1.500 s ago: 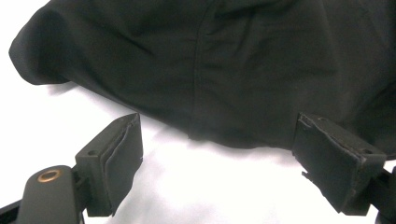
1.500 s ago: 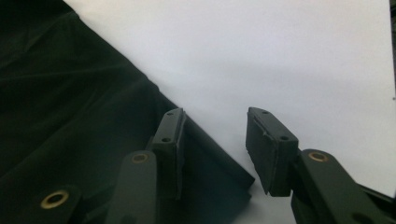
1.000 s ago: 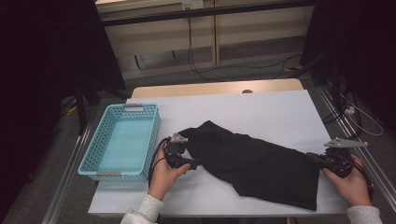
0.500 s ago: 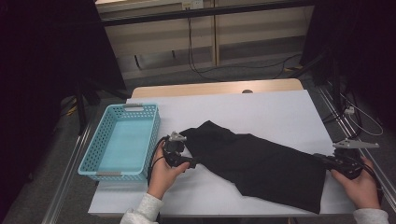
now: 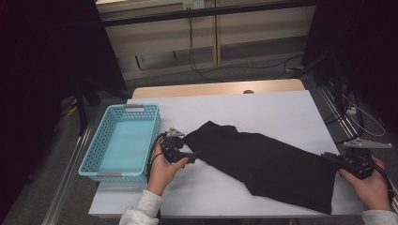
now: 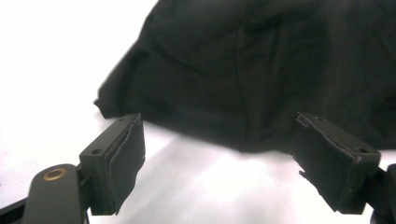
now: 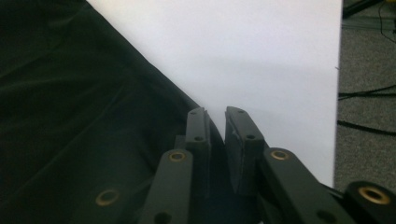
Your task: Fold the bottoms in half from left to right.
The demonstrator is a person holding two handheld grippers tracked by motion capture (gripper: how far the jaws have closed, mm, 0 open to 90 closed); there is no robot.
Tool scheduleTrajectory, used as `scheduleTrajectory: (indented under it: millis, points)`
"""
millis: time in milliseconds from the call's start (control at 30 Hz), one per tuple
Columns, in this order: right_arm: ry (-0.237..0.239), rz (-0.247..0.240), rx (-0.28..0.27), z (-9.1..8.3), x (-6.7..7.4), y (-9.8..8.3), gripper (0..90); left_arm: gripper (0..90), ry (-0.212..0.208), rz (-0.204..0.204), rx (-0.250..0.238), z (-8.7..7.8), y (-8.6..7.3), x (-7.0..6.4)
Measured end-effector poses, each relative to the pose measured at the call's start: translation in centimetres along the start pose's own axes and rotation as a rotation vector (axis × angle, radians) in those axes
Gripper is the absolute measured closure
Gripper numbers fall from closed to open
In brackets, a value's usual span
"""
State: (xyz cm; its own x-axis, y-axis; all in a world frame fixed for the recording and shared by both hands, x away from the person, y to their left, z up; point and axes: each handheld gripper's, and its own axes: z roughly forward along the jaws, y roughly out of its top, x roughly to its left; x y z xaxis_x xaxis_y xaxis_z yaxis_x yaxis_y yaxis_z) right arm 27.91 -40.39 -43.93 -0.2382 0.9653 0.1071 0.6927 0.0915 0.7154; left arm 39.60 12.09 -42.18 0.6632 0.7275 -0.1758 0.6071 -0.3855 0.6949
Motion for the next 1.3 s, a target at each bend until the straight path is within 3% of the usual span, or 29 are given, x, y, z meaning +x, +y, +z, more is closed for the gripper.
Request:
scheduleTrajectory:
  millis: [133, 267, 367, 500, 633, 767, 833, 933, 1033, 1300]
  points:
    - [0.000, -0.019, -0.012, 0.2, 0.6, 0.4, 68.5, 23.5, 0.008, -0.015, -0.024, 0.4, 0.8, 0.8]
    - [0.015, -0.016, -0.027, 0.2, 1.0, 0.6, 61.5, 29.2, 0.043, -0.026, -0.044, 0.8, 2.0, 1.8]
    - [0.028, -0.010, -0.034, 0.3, 1.2, 0.8, 57.6, 29.0, 0.076, -0.033, -0.027, 1.7, 2.5, 2.4]
    - [0.043, -0.011, -0.040, 0.4, 1.6, 0.9, 53.3, 26.0, 0.124, -0.070, 0.037, 3.1, 2.5, 3.6]
    - [0.061, -0.024, -0.045, 0.4, 2.1, 1.1, 52.9, 26.5, 0.125, -0.099, 0.062, 4.1, 2.3, 4.0]
    - [0.079, -0.037, -0.052, 0.5, 2.6, 1.3, 51.9, 27.8, 0.134, -0.094, 0.076, 4.8, 2.3, 4.0]
    - [0.087, -0.041, -0.055, 0.5, 2.7, 1.4, 51.6, 34.7, 0.121, -0.102, 0.077, 4.7, 2.4, 3.9]
    - [0.091, -0.046, -0.053, 0.6, 3.0, 1.5, 51.4, 61.0, 0.075, -0.125, 0.107, 4.6, 2.6, 3.7]
    - [0.095, -0.052, -0.052, 0.7, 3.2, 1.5, 51.5, 79.6, 0.068, -0.133, 0.114, 4.4, 2.6, 3.6]
    - [0.101, -0.060, -0.049, 0.8, 3.3, 1.5, 51.4, 84.3, 0.074, -0.190, 0.158, 2.1, 2.8, 4.2]
